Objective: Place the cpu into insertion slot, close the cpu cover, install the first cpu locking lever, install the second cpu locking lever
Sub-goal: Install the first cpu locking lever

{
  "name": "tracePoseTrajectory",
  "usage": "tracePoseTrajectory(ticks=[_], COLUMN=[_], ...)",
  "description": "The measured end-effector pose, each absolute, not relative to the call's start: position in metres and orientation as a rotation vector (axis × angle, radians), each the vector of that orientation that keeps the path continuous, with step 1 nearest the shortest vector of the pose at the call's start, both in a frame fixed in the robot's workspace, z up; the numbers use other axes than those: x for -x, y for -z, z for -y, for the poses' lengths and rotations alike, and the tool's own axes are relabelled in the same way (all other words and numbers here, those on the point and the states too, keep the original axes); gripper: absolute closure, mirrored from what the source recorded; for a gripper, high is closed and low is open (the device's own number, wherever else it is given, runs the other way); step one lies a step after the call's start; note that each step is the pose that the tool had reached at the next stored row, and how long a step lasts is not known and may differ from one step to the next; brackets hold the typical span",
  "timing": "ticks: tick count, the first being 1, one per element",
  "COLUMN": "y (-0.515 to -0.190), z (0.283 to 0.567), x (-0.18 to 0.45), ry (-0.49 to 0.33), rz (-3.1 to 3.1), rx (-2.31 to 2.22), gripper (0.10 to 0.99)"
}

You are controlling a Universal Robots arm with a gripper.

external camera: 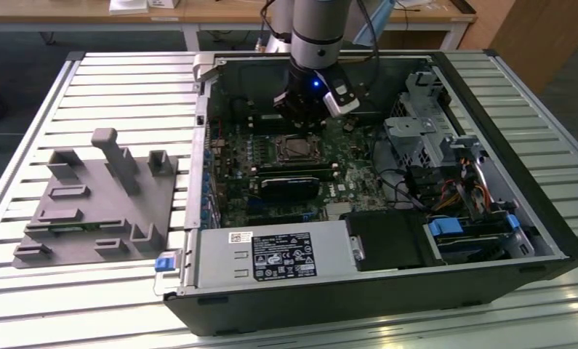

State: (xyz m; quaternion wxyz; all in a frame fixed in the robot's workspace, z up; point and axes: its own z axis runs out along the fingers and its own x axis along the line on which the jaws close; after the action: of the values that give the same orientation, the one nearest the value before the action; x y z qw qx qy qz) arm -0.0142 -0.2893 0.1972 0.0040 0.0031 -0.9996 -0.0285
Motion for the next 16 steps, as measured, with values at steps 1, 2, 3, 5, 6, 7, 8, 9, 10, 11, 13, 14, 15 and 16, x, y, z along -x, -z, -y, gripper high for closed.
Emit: tracePoseTrajectory(ticks=[1,2,3,5,6,7,8,9,10,11,13,14,15,16], y=[-0.199,-0.201,-0.203,-0.206,-0.207,-0.208,-0.208,-0.208,-0.208,-0.209,-0.209,-0.210,-0.210,-0.210], z=[0.289,0.289,0.289,0.289,0.289,0.289,0.289,0.289,0.289,0.289,0.289,0.289,0.289,0.289], x=[0.014,0.014,0.014,0.014,0.014,0.014,0.014,0.015,0.015,0.015,0.016,0.016,0.017,0.017], ry=[0.091,0.090,0.089,0.089,0.090,0.091,0.091,0.092,0.093,0.096,0.110,0.120,0.128,0.133], rz=[3.133,3.132,3.132,3.132,3.132,3.132,3.132,3.132,3.132,3.132,3.131,3.131,3.131,3.130], rx=[-0.010,-0.010,-0.010,-0.010,-0.010,-0.009,-0.010,-0.010,-0.010,-0.010,-0.010,-0.010,-0.010,-0.010], gripper=[0.980,0.980,0.980,0.980,0.980,0.980,0.980,0.980,0.980,0.980,0.980,0.980,0.980,0.980])
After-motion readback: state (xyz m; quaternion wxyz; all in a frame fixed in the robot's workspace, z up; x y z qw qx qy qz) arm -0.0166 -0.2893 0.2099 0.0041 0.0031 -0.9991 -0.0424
